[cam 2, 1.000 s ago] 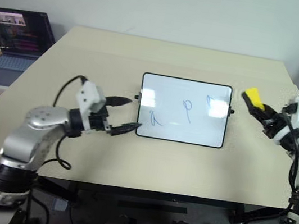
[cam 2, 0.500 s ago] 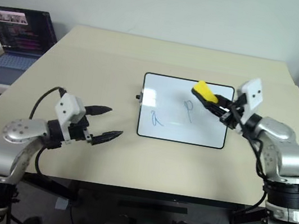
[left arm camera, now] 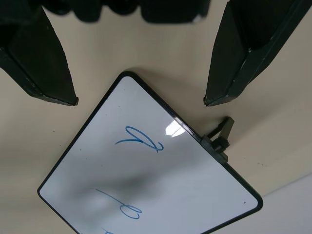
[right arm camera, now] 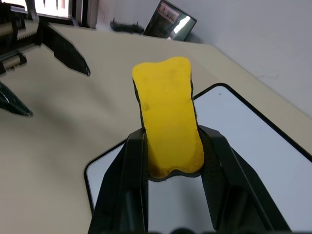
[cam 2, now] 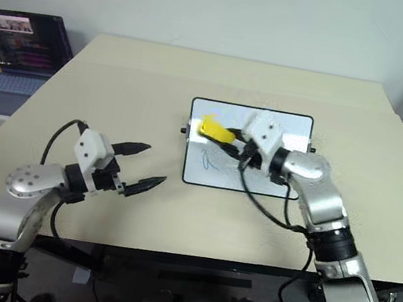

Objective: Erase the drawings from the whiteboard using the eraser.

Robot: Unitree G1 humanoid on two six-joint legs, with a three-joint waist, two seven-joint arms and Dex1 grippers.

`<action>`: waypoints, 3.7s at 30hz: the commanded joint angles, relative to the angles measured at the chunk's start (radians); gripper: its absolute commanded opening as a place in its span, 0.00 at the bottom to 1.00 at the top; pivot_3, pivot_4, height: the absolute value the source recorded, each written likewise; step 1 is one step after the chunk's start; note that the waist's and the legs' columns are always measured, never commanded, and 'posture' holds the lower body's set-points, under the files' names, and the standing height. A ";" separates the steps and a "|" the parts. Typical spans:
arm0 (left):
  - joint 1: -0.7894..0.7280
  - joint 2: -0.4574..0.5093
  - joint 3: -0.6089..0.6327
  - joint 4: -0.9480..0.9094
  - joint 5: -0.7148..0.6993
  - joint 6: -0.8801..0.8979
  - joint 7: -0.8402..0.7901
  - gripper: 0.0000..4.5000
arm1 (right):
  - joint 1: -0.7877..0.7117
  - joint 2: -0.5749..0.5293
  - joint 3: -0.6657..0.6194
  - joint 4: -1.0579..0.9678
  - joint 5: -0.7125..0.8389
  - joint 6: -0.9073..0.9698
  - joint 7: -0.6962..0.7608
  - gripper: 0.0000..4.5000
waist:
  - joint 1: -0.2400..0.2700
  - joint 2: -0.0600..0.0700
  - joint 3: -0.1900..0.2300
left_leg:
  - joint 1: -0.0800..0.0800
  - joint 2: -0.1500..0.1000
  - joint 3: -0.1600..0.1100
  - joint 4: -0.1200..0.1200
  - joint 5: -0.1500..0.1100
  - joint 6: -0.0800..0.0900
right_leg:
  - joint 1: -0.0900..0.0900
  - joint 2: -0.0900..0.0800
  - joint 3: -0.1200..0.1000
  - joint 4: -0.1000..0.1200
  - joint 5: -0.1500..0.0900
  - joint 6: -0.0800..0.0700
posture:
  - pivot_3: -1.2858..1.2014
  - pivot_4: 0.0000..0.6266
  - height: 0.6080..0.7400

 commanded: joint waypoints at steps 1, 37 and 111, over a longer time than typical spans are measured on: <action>-0.017 0.014 0.005 -0.019 -0.007 -0.012 -0.011 1.00 | -0.079 0.042 0.039 0.133 -0.098 -0.123 -0.024 0.24 | -0.001 0.000 0.000 | 0.000 0.000 0.000 0.000 0.000 0.000 | 0.000 0.000 0.000 0.000 0.000 0.000 | 0.52 0.24 1.00; -0.033 0.023 -0.001 -0.007 0.008 0.000 0.011 1.00 | -0.118 0.110 0.114 0.818 -0.387 -0.572 -0.013 0.24 | -0.001 0.000 0.000 | 0.012 0.001 0.000 -0.001 0.000 0.000 | 0.011 0.000 0.000 0.002 -0.003 -0.002 | 0.52 0.24 1.00; -0.193 0.046 -0.020 0.004 -0.054 0.084 -0.064 1.00 | 0.405 -0.537 -0.376 -0.244 0.086 0.074 0.322 0.23 | 0.001 -0.003 0.002 | -0.006 0.001 0.000 -0.002 -0.001 0.000 | -0.005 0.000 -0.001 -0.002 -0.004 0.001 | 0.52 0.24 1.00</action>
